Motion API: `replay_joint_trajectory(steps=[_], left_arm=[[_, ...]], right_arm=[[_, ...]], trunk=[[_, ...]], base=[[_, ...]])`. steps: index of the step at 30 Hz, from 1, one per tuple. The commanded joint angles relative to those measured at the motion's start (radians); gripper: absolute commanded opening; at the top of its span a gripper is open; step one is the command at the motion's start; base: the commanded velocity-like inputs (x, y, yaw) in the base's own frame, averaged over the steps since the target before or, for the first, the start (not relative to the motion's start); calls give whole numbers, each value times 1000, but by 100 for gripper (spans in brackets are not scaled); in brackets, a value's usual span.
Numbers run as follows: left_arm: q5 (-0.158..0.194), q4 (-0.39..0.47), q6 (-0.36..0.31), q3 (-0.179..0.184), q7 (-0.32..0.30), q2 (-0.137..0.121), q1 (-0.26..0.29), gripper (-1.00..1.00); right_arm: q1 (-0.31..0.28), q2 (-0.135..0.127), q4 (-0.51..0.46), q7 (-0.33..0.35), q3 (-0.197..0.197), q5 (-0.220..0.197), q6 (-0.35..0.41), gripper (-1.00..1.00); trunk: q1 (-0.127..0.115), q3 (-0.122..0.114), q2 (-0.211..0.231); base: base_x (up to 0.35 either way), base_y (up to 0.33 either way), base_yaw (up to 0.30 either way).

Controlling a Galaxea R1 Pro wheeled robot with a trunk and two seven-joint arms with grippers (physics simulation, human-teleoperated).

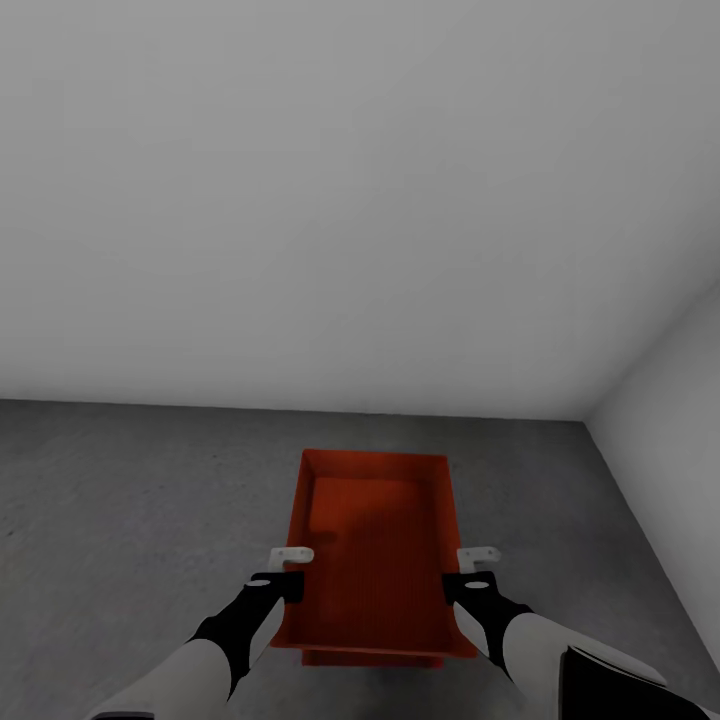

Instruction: Move the two storage containers from the living room to the garage. In the garage, place one container on the floor and stack the other container on top of it (either order is fine).

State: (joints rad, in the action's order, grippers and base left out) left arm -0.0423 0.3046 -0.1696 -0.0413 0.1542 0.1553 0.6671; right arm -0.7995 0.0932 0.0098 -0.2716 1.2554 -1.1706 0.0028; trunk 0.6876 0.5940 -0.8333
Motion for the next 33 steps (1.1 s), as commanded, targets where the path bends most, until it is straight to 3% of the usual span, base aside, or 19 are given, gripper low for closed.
replay_joint_trajectory(steps=[1,10,22,33], left_arm=[[-4,-1,-7,-25,1,0,0,-100],[-4,-1,-8,-25,1,1,0,-100],[-5,0,-5,-25,0,-1,0,-100],[-5,1,-5,-25,1,0,0,-100]], right_arm=[[-1,-1,7,-5,7,6,-1,-100],[-1,-1,7,-5,7,6,-1,-100],[-1,-1,7,-5,7,6,-1,-100],[-1,-1,7,-5,7,6,-1,-100]], trunk=[[0,1,-1],[31,26,-57],[31,26,-57],[31,26,-57]], base=[[0,0,0],[0,0,0],[-3,0,0],[-144,0,0]])
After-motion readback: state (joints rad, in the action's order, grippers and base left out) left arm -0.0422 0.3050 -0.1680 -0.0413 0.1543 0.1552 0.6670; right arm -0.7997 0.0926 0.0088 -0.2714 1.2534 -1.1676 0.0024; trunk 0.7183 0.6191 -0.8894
